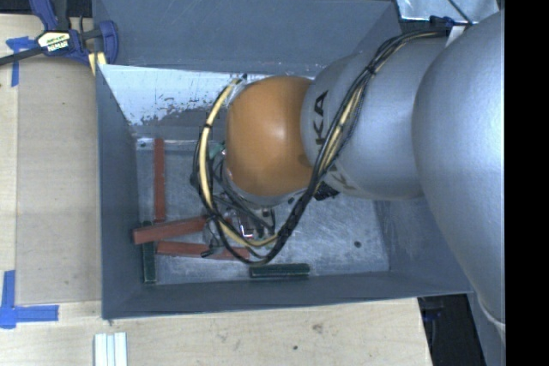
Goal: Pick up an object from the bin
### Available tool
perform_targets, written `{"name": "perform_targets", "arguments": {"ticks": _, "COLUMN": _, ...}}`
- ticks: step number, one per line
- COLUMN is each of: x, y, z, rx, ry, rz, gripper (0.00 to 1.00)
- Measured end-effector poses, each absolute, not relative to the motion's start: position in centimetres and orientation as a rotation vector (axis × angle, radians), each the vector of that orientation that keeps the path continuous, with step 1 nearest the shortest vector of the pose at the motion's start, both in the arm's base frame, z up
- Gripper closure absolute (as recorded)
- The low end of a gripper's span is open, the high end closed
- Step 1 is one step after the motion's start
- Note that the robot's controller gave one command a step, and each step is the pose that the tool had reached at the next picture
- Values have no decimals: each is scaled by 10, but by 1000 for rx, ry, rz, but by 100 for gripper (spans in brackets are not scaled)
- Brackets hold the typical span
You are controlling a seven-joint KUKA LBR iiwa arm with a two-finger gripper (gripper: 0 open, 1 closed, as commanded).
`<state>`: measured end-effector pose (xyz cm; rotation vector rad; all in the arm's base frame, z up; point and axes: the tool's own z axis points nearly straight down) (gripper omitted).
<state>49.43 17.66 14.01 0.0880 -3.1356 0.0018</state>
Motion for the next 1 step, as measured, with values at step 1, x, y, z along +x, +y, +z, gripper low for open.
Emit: {"name": "perform_targets", "arguments": {"ticks": 1, "x": 531, "y": 175, "z": 232, "rx": 62, "ry": -3153, "rz": -5, "gripper": 100}}
